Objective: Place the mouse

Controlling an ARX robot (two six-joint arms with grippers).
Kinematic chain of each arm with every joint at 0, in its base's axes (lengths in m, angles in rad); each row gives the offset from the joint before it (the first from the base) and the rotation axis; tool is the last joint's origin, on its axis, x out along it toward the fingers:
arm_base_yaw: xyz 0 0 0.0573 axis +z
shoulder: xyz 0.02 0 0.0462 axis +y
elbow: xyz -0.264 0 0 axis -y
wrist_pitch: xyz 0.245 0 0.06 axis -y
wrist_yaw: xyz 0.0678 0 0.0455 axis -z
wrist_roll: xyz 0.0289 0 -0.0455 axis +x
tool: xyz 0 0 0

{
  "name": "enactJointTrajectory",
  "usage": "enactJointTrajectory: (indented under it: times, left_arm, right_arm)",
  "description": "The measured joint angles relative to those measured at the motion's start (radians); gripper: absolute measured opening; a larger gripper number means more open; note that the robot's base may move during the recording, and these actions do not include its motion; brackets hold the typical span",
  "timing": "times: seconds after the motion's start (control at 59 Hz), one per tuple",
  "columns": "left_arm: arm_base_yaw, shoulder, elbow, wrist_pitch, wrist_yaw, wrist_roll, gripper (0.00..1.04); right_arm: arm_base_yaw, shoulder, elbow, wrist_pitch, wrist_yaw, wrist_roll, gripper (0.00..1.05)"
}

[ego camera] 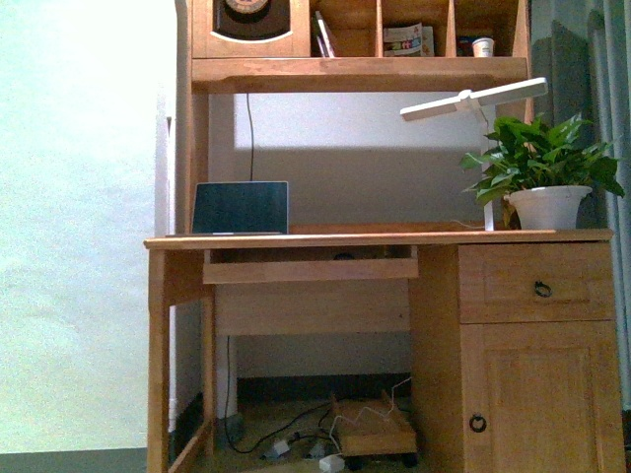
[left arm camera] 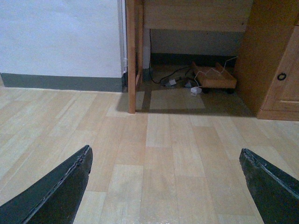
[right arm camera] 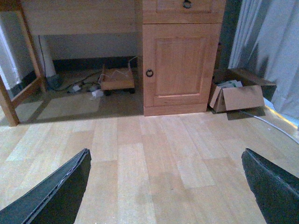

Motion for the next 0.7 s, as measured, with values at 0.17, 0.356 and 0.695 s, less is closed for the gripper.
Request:
enactJointTrajectory:
  times: [0.17,0.356,0.695]
  left_arm:
    - [0.0,0.0,0.0,0.0,0.0,0.0,0.97]
    - [0.0,0.0,0.0,0.0,0.0,0.0,0.97]
    - [0.0,0.0,0.0,0.0,0.0,0.0,0.97]
  right_arm:
    - [0.0,0.0,0.0,0.0,0.0,0.0,0.97]
    - [0.0,0.0,0.0,0.0,0.0,0.0,0.97]
    - [0.0,0.0,0.0,0.0,0.0,0.0,0.97]
